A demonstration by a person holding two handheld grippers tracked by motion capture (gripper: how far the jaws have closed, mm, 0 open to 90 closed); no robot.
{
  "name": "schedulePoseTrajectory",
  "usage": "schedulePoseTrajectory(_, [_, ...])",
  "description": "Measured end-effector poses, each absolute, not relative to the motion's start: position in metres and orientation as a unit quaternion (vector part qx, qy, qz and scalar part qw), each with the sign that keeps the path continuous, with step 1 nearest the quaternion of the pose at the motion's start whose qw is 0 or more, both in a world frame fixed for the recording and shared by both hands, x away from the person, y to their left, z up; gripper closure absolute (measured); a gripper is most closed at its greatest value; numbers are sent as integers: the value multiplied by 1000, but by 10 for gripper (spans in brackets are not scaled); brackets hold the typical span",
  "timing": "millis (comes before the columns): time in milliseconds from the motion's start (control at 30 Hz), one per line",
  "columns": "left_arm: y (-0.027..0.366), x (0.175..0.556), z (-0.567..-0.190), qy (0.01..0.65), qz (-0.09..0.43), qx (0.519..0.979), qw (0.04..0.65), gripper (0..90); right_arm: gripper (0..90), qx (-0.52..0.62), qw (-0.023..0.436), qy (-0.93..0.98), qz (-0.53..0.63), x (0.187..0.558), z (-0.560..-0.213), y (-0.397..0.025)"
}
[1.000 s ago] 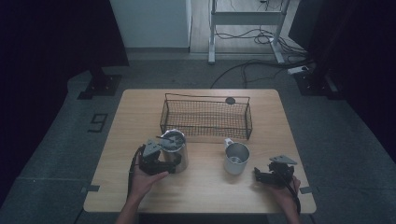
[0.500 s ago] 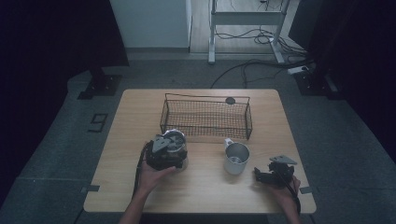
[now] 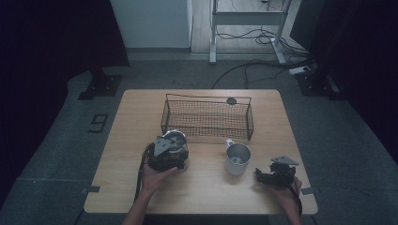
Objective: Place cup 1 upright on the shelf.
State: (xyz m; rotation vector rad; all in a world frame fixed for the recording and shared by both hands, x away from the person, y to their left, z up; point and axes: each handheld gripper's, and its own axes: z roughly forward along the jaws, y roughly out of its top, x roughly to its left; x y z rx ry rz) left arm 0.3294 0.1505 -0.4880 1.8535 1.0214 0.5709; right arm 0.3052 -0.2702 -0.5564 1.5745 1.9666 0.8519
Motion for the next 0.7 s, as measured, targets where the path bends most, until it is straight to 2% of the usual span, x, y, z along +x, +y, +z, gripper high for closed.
schedulePoseTrajectory(700, [155,332,-485,408,218,750,472,41,30,575,239,717,311,305,-556,-270])
